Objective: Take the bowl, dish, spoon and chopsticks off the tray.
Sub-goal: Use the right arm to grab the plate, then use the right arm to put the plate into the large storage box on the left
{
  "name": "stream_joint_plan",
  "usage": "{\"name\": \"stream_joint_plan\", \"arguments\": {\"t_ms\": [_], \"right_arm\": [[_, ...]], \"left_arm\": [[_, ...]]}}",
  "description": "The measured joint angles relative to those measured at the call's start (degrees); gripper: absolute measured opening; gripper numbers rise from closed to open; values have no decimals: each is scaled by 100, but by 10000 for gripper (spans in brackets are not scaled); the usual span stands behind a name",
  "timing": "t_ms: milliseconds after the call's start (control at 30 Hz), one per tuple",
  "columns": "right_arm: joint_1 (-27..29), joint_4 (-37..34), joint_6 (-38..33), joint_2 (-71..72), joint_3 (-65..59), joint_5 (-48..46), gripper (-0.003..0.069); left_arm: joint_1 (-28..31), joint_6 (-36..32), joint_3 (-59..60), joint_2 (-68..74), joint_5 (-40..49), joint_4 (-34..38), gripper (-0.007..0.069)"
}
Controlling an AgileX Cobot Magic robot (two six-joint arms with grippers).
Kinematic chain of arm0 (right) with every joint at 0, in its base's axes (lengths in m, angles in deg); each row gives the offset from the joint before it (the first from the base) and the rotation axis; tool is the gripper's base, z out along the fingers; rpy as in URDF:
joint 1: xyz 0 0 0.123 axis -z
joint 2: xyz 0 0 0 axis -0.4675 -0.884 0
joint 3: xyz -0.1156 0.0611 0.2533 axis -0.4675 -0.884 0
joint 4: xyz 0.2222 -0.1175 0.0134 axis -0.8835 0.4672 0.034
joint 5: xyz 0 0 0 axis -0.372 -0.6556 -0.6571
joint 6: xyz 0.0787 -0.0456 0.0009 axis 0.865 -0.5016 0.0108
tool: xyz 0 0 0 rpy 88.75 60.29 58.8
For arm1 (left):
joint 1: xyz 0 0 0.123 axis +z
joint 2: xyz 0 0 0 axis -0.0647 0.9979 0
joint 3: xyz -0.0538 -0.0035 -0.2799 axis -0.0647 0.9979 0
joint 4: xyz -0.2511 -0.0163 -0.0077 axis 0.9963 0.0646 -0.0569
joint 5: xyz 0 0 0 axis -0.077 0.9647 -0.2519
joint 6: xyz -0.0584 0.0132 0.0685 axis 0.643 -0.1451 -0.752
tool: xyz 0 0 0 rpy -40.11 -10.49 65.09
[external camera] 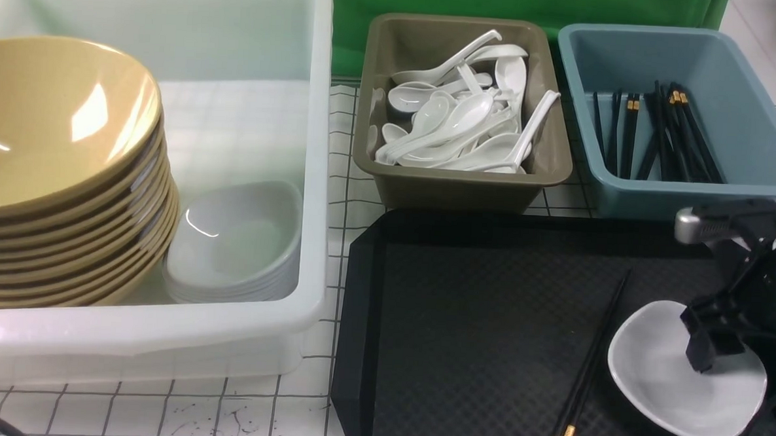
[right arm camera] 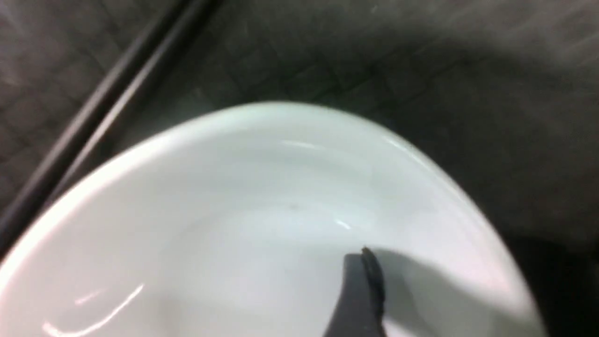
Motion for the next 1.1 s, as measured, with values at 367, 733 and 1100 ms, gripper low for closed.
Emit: {"name": "stream_joint_plan", "arguments": {"t_ms": [367,733,1100], "right_arm": [[0,-1608,-1457,838,0,-935,69],[-2029,-2700,-1829,1891,2065,-887,66],[-4172,-646,-849,-1238,6334,-1627,67]], "left_arm": [[0,4,0,-93,-86,0,-13],[0,4,0,-107,-434,31,-13],[0,4,0,-107,-460,169,-13]]}}
